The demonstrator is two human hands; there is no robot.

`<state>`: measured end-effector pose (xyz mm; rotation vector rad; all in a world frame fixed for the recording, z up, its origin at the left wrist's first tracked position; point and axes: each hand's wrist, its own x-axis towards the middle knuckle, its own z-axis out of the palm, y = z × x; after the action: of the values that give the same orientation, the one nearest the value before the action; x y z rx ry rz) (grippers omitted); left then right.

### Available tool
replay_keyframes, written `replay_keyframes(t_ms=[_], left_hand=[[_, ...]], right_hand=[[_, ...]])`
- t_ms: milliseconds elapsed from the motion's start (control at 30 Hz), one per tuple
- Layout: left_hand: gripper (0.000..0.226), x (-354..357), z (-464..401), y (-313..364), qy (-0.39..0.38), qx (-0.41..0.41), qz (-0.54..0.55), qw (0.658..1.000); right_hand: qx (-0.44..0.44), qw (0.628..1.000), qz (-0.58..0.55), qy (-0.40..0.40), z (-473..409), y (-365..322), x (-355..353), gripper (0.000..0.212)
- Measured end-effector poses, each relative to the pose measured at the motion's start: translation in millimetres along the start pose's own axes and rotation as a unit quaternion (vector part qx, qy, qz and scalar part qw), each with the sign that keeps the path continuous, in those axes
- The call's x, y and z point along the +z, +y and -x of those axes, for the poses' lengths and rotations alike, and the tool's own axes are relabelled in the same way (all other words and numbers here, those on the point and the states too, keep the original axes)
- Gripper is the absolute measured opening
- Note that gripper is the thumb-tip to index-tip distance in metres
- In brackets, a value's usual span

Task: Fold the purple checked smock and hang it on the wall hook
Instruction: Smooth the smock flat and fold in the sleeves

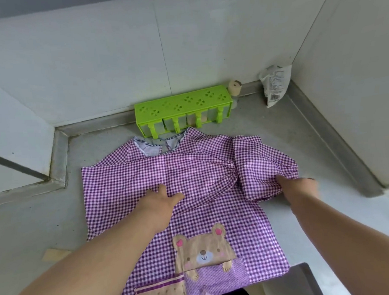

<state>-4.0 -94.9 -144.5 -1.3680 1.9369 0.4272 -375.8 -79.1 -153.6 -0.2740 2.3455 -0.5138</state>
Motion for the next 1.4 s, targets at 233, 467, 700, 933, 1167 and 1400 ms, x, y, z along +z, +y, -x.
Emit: replay_keyframes(t_ms=[233,467,700,933,1167,1400], left_hand=[[0.097,0,1,0,-0.007,0.0,0.015,1.0],[0.078,-6,3,-10,-0.023,0.019,0.05,0.998],[0.065,-27,12,-34,0.028,0.021,0.201,0.979],[0.049,-47,19,-51,0.097,-0.063,0.648,0.753],[0.078,-43,54,-72,0.054,0.006,0.856,0.515],[0.024,-10,58,-85,0.088,-0.084,0.806,0.58]], right_hand=[[0.024,0.996,-0.04,-0.078,-9,-6,0,0.048],[-0.02,0.959,-0.278,-0.056,24,-53,-9,0.032],[-0.417,0.863,-0.252,-0.131,148,-114,-2,0.011],[-0.595,0.757,-0.024,-0.269,216,-104,54,0.015],[-0.615,0.681,0.143,-0.37,232,-76,116,0.035],[-0.59,0.666,0.188,-0.415,224,-54,142,0.022]])
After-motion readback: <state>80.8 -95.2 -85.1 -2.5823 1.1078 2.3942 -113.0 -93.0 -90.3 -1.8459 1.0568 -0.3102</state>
